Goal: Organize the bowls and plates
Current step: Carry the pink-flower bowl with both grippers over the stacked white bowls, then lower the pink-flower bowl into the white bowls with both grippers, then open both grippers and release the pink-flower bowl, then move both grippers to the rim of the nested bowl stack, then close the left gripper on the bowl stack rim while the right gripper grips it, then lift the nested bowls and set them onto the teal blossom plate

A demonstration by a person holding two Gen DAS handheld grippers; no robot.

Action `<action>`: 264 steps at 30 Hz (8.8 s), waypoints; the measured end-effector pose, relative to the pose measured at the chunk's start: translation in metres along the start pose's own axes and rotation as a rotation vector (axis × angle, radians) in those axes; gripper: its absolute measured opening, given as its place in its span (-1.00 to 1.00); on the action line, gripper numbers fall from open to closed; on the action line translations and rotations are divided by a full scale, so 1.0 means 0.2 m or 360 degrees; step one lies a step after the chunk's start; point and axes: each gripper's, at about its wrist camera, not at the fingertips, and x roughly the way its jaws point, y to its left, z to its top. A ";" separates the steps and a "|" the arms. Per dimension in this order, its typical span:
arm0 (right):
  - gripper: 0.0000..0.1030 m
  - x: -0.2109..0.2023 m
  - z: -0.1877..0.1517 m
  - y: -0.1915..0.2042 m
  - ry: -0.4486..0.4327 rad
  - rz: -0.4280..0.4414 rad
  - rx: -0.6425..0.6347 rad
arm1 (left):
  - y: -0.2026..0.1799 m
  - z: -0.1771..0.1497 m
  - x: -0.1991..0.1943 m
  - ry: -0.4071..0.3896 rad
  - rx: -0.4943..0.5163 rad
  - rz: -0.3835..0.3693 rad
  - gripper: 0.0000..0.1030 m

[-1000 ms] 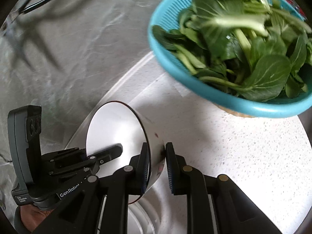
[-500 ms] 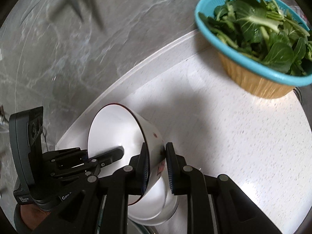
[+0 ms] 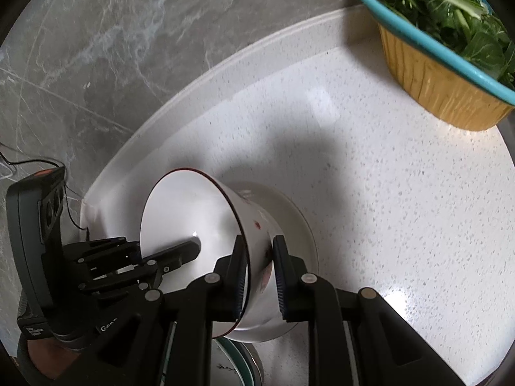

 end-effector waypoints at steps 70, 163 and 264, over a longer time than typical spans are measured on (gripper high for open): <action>-0.61 0.04 -0.04 0.06 0.0215 -0.0045 -0.0195 | -0.02 -0.09 0.06 0.0108 -0.0042 -0.0009 -0.53; -0.44 0.06 -0.13 -0.22 0.0216 -0.0091 -0.0123 | 0.42 -0.15 0.20 -0.0074 -0.0220 -0.0158 0.41; -0.72 0.03 -0.72 0.30 0.0232 -0.0020 -0.0630 | 0.14 -1.17 -0.19 -0.0252 -0.0351 0.0041 -0.70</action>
